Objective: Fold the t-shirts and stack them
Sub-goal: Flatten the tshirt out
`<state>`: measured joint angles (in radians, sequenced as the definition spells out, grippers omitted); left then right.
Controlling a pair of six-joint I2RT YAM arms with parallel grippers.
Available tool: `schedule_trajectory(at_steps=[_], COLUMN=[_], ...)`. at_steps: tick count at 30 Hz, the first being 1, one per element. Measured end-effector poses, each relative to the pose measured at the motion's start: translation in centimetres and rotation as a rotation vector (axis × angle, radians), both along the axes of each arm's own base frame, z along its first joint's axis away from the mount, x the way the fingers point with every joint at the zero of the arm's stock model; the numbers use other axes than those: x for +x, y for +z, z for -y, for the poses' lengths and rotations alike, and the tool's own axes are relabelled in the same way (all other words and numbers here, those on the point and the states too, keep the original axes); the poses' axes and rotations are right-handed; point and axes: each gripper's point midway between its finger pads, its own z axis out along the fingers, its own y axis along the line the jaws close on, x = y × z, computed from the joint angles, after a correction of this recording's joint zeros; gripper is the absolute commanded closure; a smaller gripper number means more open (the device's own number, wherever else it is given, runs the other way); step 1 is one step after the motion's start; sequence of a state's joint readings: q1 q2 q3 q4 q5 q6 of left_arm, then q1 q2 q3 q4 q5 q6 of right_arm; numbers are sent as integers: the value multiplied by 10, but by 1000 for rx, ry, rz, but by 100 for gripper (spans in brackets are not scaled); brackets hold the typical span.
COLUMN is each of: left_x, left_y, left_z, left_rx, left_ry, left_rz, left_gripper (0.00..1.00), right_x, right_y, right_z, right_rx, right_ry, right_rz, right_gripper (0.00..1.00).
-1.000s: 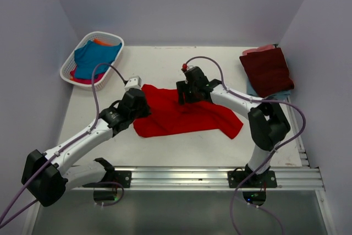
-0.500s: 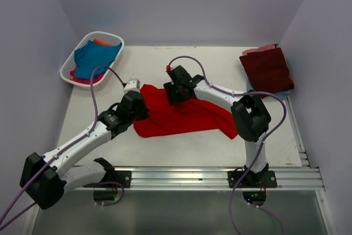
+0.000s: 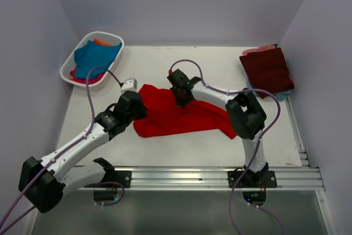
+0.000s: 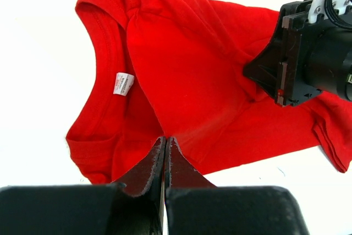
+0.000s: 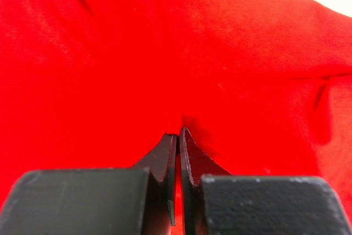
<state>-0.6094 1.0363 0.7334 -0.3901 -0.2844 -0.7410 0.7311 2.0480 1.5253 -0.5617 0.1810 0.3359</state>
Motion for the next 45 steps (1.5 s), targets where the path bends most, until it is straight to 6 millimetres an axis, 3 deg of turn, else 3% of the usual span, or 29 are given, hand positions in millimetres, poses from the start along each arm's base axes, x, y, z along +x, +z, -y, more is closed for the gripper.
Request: schedule_trajectory(at_steps=[3, 6, 10, 13, 18, 22, 28, 37, 45], left_x=[-1, -3, -5, -5, 5, 12, 9, -37, -82], left_y=[4, 6, 7, 12, 39, 80, 174, 294, 352], left_z=[-2, -5, -15, -26, -50, -67, -93, -137, -154], left_rx=[-6, -3, 19, 41, 73, 98, 94, 52, 5], left_ry=[2, 9, 35, 63, 126, 178, 263, 342, 302], left_rz=[12, 16, 16, 21, 71, 149, 341, 607, 745], left_gripper=[100, 100, 100, 100, 100, 100, 100, 100, 100], right_x=[-1, -6, -11, -18, -33, -44, -67, -111, -149], right_y=[7, 30, 82, 129, 191, 213, 238, 307, 352], right_z=[8, 27, 58, 91, 158, 194, 222, 252, 247], right_rx=[-17, -45, -47, -25, -12, -22, -6, 184, 386], right_ry=[-14, -43, -105, -187, -358, -450, -508, -535, -377], right_rz=[24, 76, 190, 300, 455, 511, 580, 781, 890], right_gripper=[100, 100, 100, 100, 100, 100, 100, 100, 100])
